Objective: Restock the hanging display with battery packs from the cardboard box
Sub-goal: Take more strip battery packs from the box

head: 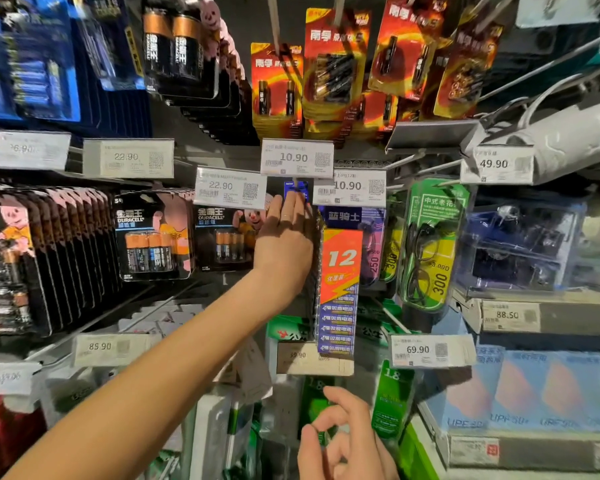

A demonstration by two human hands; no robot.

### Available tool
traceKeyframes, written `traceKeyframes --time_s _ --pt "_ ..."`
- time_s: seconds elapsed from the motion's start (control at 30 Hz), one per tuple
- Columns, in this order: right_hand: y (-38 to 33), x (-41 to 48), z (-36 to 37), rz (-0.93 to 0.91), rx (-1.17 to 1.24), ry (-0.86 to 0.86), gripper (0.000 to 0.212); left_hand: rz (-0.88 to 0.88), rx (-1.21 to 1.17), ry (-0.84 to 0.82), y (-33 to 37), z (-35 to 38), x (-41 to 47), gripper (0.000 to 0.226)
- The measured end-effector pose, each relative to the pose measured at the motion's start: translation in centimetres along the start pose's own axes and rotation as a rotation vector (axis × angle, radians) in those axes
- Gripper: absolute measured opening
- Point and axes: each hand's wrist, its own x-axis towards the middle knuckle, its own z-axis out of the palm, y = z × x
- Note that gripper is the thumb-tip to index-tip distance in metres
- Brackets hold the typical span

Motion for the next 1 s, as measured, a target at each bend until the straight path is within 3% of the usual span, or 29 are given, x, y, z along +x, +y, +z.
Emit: traceKeyframes --time_s 0.17,0.3,0.43,0.53,0.67,0.73,0.8,0.87,1.0 --pt "0.3 -0.6 -1.3 -0.054 -0.052 -0.009 0.067 0.07 0.047 -0.051 -0.1 -1.2 -1.1 0.068" --pt "0.7 -1.0 -2.9 -0.082 -0.066 0.038 0.05 0.139 0.017 -0.106 -1.1 -3.9 -5.2 0.068" --pt "1.3 -1.2 -5.2 -0.16 -0.057 -0.084 0.025 0.245 -0.122 -0.064 -2.6 -5.4 -12.3 0.076" --pt "2.7 -1.9 -5.4 -0.16 -0.086 -0.268 0.025 0.266 -0.28 -0.039 -2.7 -4.9 -19.0 0.076" --pt "4.8 -5.2 -3.2 -0.142 -0.099 -0.461 0.045 0.187 -0.445 -0.24 -0.5 -1.5 -28.0 0.07" --pt "5.4 -7.6 -1.9 -0.126 -0.181 -0.609 0.06 0.106 -0.475 -0.359 0.7 0.7 -32.4 0.071" --pt "5.7 -10.1 -1.1 -0.13 -0.291 -0.868 0.074 0.005 -0.477 -0.472 1.5 2.4 -37.0 0.07" --pt "5.7 -12.2 -0.3 -0.148 -0.308 -1.078 0.079 -0.125 -0.486 -0.575 1.7 3.1 -41.5 0.071" --pt "4.6 -16.7 1.3 -0.161 -0.338 -1.324 0.081 -0.345 -0.484 -0.743 -0.1 2.1 -49.5 0.073"
